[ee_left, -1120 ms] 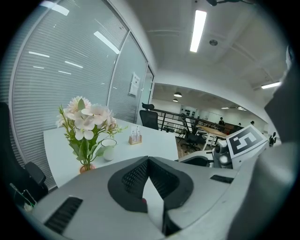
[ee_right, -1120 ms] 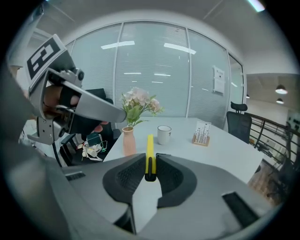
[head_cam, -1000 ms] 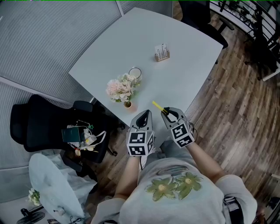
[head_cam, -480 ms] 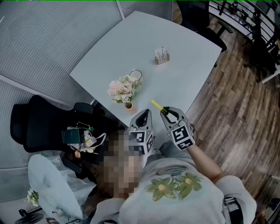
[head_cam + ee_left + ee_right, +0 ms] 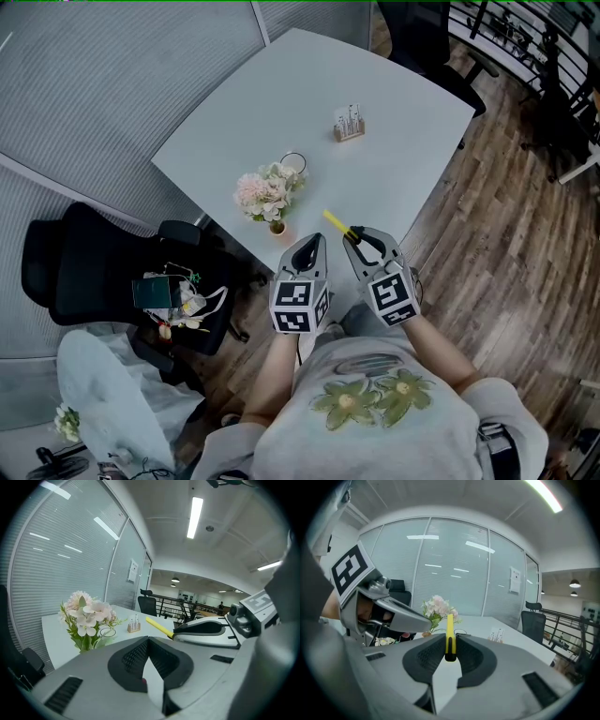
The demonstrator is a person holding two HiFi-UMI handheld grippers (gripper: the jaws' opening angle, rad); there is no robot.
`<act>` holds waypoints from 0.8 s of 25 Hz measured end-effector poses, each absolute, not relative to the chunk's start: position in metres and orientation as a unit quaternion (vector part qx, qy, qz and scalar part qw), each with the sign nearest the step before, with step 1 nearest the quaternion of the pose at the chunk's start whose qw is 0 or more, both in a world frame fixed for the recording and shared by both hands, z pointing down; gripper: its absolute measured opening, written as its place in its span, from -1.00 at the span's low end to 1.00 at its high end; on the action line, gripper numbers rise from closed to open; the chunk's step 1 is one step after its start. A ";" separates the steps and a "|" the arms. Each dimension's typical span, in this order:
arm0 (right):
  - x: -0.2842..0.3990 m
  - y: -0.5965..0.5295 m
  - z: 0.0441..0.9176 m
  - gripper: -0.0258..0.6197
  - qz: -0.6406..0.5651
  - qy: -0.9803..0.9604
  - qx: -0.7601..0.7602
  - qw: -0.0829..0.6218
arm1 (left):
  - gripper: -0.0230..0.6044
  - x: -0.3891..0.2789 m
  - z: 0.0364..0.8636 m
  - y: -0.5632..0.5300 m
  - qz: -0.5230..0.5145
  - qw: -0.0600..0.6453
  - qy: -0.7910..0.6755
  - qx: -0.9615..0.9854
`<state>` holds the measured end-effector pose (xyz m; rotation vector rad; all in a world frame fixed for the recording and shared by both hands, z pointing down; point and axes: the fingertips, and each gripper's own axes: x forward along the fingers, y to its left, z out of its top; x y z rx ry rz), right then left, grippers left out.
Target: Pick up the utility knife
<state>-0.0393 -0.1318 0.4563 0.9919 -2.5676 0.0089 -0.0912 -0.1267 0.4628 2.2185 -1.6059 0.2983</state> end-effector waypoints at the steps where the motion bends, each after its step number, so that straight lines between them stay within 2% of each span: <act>1: -0.039 -0.132 0.453 -0.70 0.001 -0.915 0.355 0.189 | -0.92 -0.090 0.462 -0.126 0.106 0.191 -0.572 0.791; 20: -0.036 -0.126 0.417 -0.71 -0.008 -0.919 0.369 0.140 | -0.92 -0.080 0.447 -0.121 0.105 0.179 -0.561 0.801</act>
